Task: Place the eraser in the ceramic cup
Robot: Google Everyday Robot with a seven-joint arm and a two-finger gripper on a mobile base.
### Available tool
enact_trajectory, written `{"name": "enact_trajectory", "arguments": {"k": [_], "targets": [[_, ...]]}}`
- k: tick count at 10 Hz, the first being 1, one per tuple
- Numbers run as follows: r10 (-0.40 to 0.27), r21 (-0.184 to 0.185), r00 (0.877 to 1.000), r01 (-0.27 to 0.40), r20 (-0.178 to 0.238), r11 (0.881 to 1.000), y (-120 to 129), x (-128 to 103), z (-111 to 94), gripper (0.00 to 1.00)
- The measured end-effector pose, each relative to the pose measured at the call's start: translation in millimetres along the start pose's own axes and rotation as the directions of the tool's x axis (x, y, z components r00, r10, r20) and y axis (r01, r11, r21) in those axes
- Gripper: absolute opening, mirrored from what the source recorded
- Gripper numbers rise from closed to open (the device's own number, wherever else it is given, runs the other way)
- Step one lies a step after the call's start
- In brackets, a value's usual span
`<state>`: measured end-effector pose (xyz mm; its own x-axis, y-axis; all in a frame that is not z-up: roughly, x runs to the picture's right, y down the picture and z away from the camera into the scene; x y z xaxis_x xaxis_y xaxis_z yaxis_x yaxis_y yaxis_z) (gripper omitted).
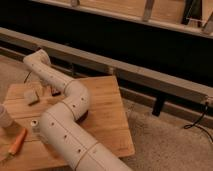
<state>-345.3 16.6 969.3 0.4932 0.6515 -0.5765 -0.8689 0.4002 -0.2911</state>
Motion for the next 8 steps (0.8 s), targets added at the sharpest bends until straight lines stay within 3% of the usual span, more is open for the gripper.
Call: {"name": "enact_trajectory", "arguments": {"k": [5, 6, 8], "targets": [[0.024, 0.025, 1.000, -0.025, 0.010, 0.999, -5, -3, 11, 0.76], [0.034, 0.029, 0.999, -0.035, 0.015, 0.999, -5, -4, 15, 0.62], [0.042, 0.030, 0.999, -0.043, 0.019, 0.999, -6, -5, 19, 0.45]]}}
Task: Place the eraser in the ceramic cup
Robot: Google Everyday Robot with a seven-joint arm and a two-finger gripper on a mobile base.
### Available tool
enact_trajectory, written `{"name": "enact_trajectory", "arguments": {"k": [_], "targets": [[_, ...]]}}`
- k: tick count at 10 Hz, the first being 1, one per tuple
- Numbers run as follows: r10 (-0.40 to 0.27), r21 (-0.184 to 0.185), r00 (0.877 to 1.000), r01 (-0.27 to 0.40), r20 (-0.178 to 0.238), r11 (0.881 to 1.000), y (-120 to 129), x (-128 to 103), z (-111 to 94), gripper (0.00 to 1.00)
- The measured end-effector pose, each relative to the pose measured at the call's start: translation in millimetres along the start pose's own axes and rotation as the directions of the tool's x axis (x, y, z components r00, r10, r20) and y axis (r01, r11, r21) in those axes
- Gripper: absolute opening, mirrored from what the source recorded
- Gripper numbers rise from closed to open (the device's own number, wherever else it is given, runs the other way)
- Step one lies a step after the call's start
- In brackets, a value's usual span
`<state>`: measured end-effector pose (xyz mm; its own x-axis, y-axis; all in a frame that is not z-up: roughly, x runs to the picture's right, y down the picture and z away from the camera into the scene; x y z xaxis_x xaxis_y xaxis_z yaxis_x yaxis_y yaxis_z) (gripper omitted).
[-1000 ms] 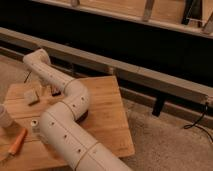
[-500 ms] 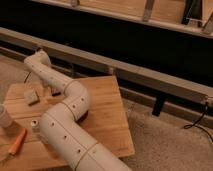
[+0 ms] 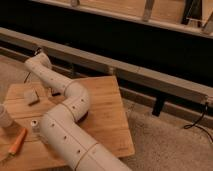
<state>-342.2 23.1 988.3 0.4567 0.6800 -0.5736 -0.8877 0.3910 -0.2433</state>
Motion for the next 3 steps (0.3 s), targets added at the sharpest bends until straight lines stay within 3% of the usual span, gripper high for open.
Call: {"name": "enact_trajectory", "arguments": {"k": [1, 3], "targets": [[0.005, -0.001, 1.000, -0.005, 0.002, 1.000, -1.3, -0.4, 1.5, 0.31], [0.008, -0.002, 1.000, -0.008, 0.004, 1.000, -3.4, -0.8, 1.7, 0.13]]}}
